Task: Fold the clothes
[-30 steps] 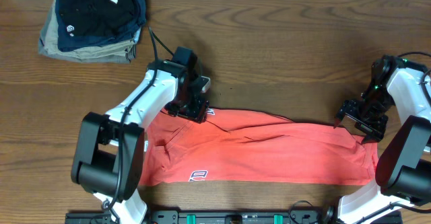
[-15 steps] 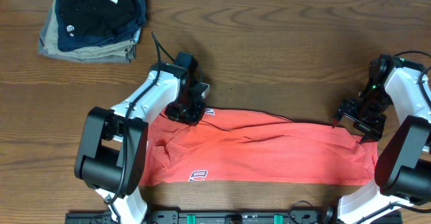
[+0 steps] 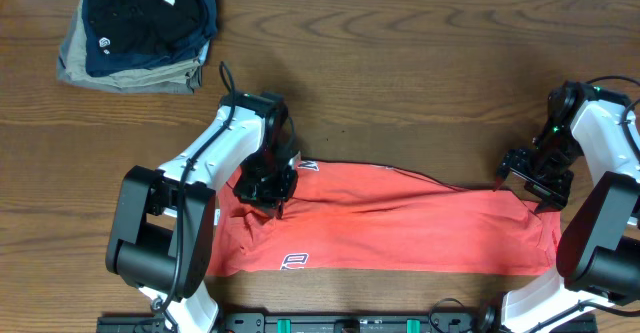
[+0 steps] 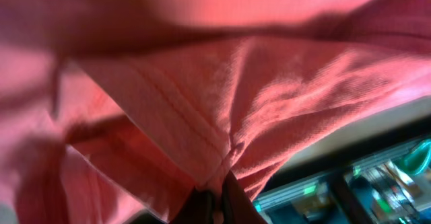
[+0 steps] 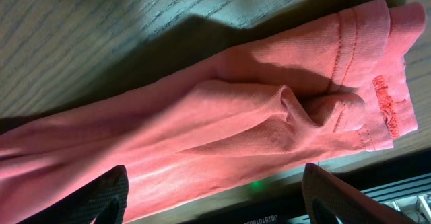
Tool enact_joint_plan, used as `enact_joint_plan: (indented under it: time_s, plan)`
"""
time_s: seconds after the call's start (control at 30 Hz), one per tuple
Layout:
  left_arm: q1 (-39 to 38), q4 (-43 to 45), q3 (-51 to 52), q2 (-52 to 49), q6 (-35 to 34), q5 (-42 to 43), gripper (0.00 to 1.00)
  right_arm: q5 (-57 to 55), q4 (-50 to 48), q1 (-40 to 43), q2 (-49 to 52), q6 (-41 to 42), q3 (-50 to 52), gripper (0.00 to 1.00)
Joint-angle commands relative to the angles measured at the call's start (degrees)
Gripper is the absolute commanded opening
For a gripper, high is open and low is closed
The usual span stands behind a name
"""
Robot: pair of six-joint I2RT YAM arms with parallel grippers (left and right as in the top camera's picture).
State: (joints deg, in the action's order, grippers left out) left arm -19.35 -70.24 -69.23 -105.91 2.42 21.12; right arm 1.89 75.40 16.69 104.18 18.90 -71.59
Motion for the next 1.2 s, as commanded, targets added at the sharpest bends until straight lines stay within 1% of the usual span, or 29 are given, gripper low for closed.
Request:
enact_joint_plan:
  time_s: [0.0,0.17,0.2,0.23,0.27,0.3,0.5,0.63,0.73,0.77,0.8,0.83,1.0,1.07,1.1,1.17]
  plan:
    - [-0.07,-1.84,0.13,1.22,-2.38,0.44,0.06,0.04,0.04,-0.37,-0.85,0.83,0.09,0.81]
    - [0.04,-3.15,0.13,1.22,-6.36,-5.84,0.06,-0.61,-0.17,-0.37,-0.85,0.83,0.09,0.84]
    - [0.04,-3.48,0.13,1.22,-6.40,-6.75,0.23,-0.59,-0.22,-0.37,-0.85,0.83,0.09,0.85]
    - [0.04,-3.54,0.13,1.22,-6.40,-7.39,0.50,-0.57,-0.24,-0.37,-0.85,0.83,0.09,0.85]
    - [0.04,-3.52,0.13,1.22,-6.40,-7.74,0.72,-0.50,-0.22,-0.37,-0.85,0.83,0.09,0.86]
    - [0.04,-3.50,0.13,1.22,-6.40,-7.72,0.83,-0.31,-0.22,-0.37,-0.85,0.81,0.09,0.86]
    - [0.04,-3.17,0.13,1.22,-6.38,-7.72,0.93,-0.15,-0.20,-0.68,-0.85,0.81,0.13,0.88]
    - [0.04,-2.78,0.13,1.22,-6.36,-7.72,0.93,-0.15,-0.48,-1.68,-0.85,0.81,0.33,0.88]
    - [0.04,-2.75,0.13,1.22,-6.32,-7.72,0.94,-0.13,-2.49,-2.16,-0.85,1.68,1.16,0.91]
    - [0.04,-2.75,0.13,1.22,-6.12,-7.72,0.95,-0.13,-3.34,-2.25,-0.83,2.43,1.57,0.91]
    - [0.04,-2.75,0.13,1.22,-6.12,-7.72,1.00,-0.09,-4.24,-2.29,-0.83,2.84,2.08,0.91]
    - [0.04,-2.75,0.13,1.22,-6.12,-7.72,0.98,-0.11,-5.27,-2.32,-0.83,3.26,2.73,0.91]
    - [0.04,-2.73,0.13,1.22,-6.10,-7.72,0.98,0.07,-9.99,-2.32,-0.83,3.39,5.49,0.91]
    - [0.04,-2.36,0.13,1.22,-6.10,-7.72,0.98,0.07,-10.49,-2.32,-0.83,3.37,5.90,0.86]
    - [0.04,-2.14,0.13,1.22,-6.12,-7.72,0.98,0.07,-10.64,-2.32,-0.83,3.37,5.97,0.81]
    - [0.04,-1.73,0.13,1.22,-6.12,-7.72,0.98,0.07,-11.56,-2.32,-0.83,3.37,6.12,0.67]
